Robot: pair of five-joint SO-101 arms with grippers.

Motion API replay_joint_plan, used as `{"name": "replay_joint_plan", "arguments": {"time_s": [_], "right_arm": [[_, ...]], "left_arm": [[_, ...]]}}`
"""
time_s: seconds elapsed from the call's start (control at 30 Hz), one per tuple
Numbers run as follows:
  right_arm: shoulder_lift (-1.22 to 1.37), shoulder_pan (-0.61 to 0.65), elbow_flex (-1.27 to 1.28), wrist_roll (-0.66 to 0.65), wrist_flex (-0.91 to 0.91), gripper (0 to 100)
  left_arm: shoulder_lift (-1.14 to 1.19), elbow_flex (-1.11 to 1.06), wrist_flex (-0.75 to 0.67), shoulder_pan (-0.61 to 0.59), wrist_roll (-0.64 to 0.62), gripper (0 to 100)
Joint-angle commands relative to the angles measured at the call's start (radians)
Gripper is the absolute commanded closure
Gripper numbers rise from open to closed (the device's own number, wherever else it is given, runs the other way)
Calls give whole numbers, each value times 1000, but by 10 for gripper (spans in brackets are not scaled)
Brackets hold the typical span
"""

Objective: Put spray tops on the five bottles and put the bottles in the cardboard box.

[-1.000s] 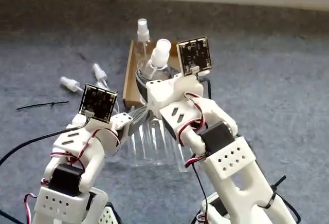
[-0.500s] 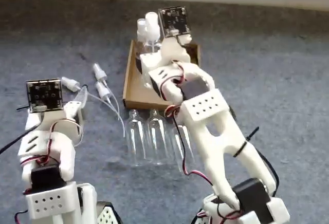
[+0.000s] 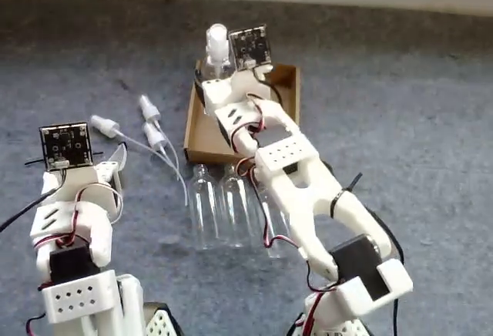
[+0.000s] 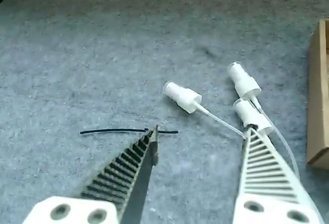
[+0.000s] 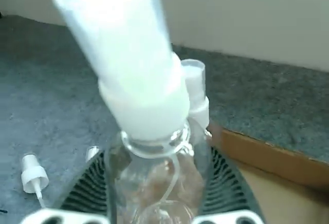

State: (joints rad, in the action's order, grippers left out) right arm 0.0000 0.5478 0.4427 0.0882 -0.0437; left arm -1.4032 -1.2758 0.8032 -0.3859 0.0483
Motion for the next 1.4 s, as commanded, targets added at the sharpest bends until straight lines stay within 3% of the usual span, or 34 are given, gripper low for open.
{"name": "replay_joint_plan", "arguments": {"time_s": [0.0, 1.1, 1.37], "right_arm": [[-2, -13, 22, -35, 113, 994], [280, 36, 54, -38, 429, 994], [285, 33, 59, -40, 433, 994]], "left_arm": [[5, -7, -12, -4, 8, 761], [4, -25, -26, 16, 8, 761], [4, -25, -26, 16, 8, 761]]}}
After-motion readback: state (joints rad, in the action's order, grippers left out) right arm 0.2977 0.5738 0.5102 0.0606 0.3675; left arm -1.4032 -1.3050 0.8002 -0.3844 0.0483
